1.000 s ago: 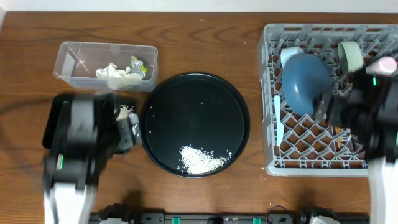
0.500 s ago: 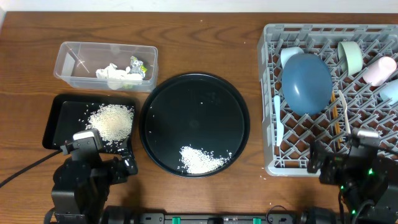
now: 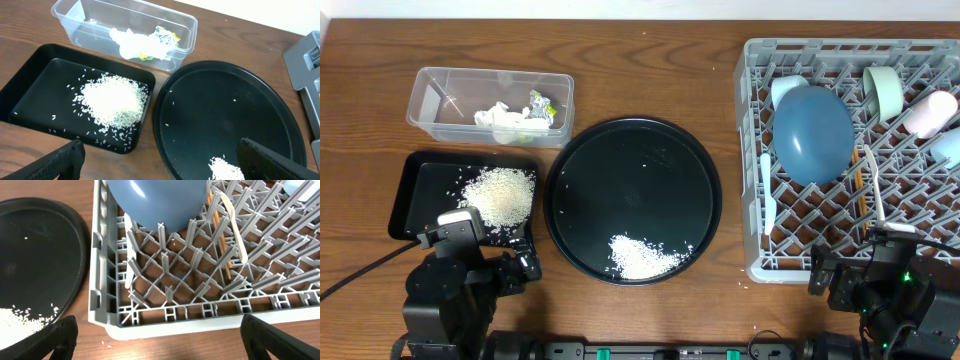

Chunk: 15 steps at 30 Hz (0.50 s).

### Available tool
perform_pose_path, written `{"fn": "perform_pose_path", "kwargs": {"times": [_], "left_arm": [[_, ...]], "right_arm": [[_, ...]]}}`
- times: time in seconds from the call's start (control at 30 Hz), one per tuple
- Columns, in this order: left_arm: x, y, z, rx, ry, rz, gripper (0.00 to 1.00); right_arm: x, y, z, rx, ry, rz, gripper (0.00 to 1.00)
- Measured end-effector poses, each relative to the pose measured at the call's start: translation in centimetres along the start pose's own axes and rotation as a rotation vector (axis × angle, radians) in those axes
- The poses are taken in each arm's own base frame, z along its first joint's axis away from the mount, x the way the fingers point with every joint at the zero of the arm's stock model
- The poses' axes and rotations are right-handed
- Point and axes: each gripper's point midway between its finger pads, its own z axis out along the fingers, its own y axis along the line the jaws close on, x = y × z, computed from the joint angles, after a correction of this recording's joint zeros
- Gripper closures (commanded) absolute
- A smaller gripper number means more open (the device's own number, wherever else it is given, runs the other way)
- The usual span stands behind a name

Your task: Sort waste into correct bins and load items into the dishwasher rack

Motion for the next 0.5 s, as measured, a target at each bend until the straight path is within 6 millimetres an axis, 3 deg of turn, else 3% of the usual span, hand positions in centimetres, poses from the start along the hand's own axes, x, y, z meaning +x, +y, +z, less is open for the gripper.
{"fn": "perform_pose_path", "kwargs": {"times": [0.1, 0.2, 0.33, 0.5], "left_arm": [[0.0, 0.0, 0.0, 0.000, 0.000, 0.000, 0.02], [0.0, 0.0, 0.0, 0.000, 0.000, 0.000, 0.02], [0.0, 0.0, 0.0, 0.000, 0.000, 0.000, 0.02], [0.0, 0.0, 0.0, -0.001, 0.001, 0.000, 0.02]], "right_arm": [[-0.2, 0.0, 0.0, -0.002, -0.007, -0.001, 0.01], [-1.8, 0.2, 0.1, -0.010, -0.086, -0.009, 0.01], [-5.2, 0.4, -0.4, -0.019, -0.303, -0.046, 0.01], [-6.5, 0.8, -0.5, -0.040, -0.540, -0.088, 0.01]]}}
